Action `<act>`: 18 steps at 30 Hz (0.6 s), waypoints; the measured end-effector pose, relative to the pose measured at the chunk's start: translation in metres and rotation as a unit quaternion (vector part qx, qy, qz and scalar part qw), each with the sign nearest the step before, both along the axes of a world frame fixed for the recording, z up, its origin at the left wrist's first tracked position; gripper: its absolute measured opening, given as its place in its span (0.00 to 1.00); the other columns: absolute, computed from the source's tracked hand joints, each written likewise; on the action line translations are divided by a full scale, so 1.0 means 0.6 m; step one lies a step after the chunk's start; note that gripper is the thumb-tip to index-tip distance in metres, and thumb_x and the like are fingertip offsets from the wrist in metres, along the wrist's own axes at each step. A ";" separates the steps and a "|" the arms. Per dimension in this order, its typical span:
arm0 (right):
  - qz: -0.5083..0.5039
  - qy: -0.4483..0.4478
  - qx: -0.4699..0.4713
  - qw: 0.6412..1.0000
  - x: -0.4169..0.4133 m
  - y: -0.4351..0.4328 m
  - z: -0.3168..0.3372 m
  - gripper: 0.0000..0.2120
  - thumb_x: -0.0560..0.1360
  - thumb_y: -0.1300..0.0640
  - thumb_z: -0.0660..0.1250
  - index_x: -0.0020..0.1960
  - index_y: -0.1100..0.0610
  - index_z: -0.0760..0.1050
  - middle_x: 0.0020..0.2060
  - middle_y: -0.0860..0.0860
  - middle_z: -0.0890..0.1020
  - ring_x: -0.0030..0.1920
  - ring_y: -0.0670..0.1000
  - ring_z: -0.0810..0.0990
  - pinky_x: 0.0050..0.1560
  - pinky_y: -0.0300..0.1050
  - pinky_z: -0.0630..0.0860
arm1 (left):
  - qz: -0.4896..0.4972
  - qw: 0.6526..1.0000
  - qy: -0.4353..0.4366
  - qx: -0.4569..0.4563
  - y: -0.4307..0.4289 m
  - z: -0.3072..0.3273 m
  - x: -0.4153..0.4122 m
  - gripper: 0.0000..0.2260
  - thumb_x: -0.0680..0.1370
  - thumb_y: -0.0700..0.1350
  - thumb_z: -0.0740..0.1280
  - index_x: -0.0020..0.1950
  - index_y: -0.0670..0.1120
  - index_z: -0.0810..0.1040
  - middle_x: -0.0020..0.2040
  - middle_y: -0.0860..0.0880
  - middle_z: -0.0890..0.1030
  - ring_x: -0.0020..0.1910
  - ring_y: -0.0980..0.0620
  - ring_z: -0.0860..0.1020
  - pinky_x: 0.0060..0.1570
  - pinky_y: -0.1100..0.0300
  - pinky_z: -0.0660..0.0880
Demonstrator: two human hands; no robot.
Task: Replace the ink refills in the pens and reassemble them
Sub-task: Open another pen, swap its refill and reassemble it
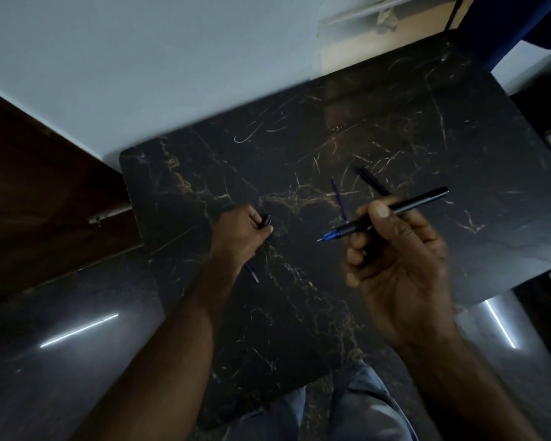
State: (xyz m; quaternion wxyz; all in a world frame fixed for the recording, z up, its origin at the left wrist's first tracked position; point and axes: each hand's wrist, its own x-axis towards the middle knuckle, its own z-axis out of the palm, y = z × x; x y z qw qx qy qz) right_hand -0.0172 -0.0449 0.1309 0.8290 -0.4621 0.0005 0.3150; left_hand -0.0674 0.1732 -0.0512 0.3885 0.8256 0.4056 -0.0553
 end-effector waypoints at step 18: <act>-0.062 -0.004 -0.033 0.998 0.014 0.015 0.020 0.05 0.80 0.56 0.69 0.46 0.56 0.78 0.34 0.51 0.81 0.30 0.47 0.79 0.26 0.39 0.74 | -0.132 0.848 -0.431 -0.280 -0.090 0.287 -0.021 0.07 0.84 0.40 0.68 0.60 0.41 0.82 0.49 0.45 0.85 0.46 0.50 0.85 0.38 0.54 0.85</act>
